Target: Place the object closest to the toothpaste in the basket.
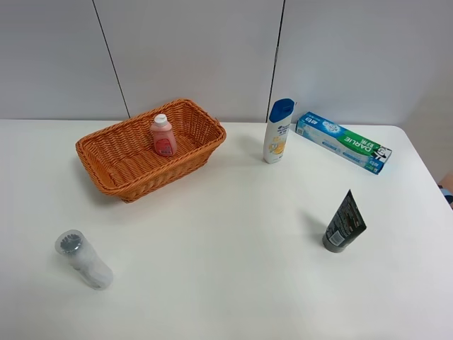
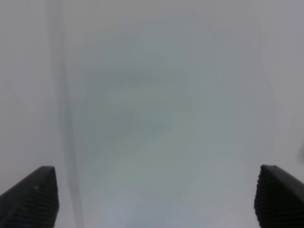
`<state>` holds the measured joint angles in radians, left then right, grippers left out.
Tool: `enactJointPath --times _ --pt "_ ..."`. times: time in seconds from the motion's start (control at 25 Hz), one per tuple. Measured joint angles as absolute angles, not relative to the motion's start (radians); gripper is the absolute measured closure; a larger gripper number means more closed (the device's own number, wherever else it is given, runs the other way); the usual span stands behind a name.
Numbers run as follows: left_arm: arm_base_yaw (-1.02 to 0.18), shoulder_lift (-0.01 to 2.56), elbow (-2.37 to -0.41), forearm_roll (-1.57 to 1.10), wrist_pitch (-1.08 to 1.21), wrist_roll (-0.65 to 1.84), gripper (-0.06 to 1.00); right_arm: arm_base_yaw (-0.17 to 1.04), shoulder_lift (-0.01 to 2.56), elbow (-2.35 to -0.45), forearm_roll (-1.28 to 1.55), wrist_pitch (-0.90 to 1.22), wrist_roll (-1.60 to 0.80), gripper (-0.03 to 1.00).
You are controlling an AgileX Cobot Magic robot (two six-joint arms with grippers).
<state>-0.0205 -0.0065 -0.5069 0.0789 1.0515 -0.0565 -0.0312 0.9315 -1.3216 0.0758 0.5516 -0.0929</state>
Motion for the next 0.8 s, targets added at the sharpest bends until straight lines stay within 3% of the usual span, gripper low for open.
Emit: enactJointPath --times 0.16,0.36,0.56,0.8 --pt "-0.021 -0.006 -0.507 0.079 1.052 -0.056 -0.05 -0.182 0.601 -0.947 0.146 0.544 -0.093 0.15" --pt "-0.021 -0.006 -0.507 0.079 1.052 -0.056 -0.05 -0.206 0.246 -0.644 0.169 0.735 -0.093 0.15" --pt "-0.021 -0.006 -0.507 0.079 1.052 -0.056 -0.05 -0.206 0.023 -0.572 0.148 0.920 -0.093 0.15" --pt "-0.021 -0.006 -0.507 0.079 1.052 -0.056 -0.05 -0.205 -0.002 -0.538 0.138 1.000 -0.093 0.15"
